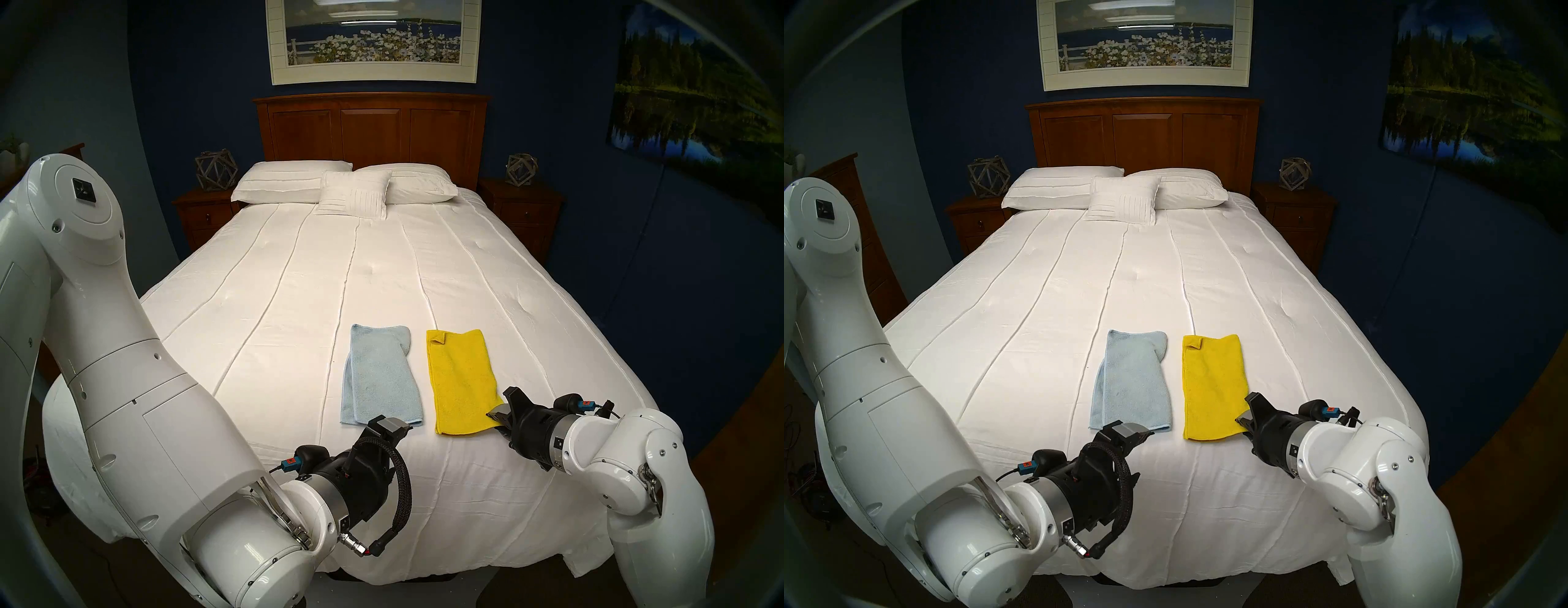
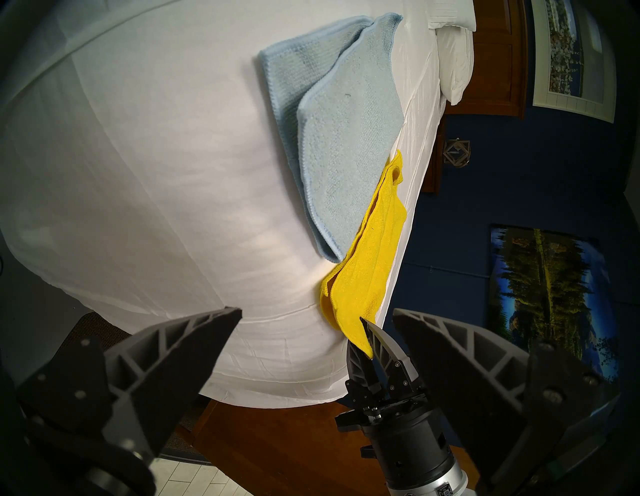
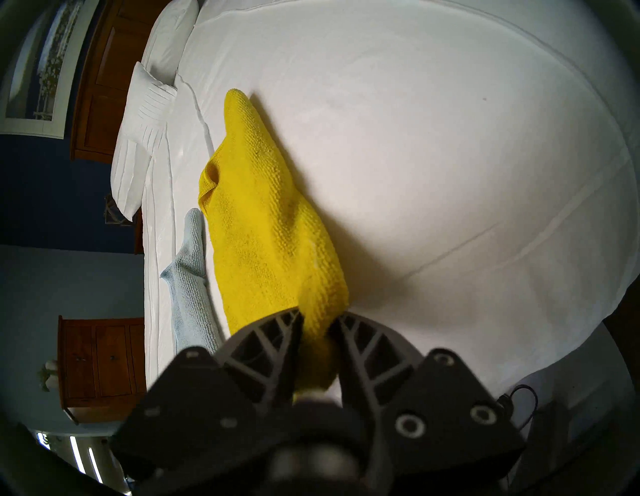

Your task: Fold the hand towels twice and stack them up

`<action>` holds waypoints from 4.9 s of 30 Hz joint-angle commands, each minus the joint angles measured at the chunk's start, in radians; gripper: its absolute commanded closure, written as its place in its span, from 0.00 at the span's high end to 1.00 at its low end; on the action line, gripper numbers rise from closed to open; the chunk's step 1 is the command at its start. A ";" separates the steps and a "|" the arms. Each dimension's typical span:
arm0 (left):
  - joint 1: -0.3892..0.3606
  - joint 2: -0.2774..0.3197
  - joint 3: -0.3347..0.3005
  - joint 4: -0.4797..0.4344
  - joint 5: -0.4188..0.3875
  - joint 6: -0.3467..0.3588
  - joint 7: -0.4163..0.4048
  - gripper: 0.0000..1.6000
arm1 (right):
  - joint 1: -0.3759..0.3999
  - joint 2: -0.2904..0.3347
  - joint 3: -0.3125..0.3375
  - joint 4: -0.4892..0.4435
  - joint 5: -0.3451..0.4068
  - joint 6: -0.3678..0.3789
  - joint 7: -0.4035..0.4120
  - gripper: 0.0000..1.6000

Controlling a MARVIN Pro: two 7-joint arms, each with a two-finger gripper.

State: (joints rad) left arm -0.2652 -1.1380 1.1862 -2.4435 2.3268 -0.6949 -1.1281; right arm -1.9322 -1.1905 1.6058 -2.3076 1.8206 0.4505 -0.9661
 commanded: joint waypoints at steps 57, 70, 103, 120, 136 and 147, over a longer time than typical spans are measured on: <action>0.002 0.012 -0.009 0.000 0.015 -0.007 0.011 1.00 | 0.158 0.155 0.072 0.014 0.195 0.013 0.082 0.00; 0.003 0.014 -0.010 0.000 0.018 -0.008 0.014 1.00 | 0.289 0.161 -0.007 0.134 0.197 -0.009 0.110 0.02; 0.006 0.021 -0.013 0.000 0.026 -0.012 0.020 1.00 | 0.623 0.044 -0.174 0.450 0.106 0.027 0.024 0.38; 0.009 0.025 -0.016 0.000 0.028 -0.016 0.022 1.00 | 0.727 0.041 -0.182 0.531 0.135 0.076 -0.090 1.00; -0.022 0.037 -0.014 0.000 0.044 -0.016 0.022 1.00 | 0.672 0.051 -0.026 0.367 0.319 0.067 -0.159 1.00; 0.026 0.041 -0.005 0.000 0.080 0.055 0.026 1.00 | 0.522 0.084 0.056 0.218 0.378 0.073 -0.227 1.00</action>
State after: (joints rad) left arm -0.2674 -1.1097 1.1736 -2.4432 2.3856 -0.7013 -1.0991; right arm -1.3133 -1.1240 1.6217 -1.9833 2.1649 0.5201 -1.1749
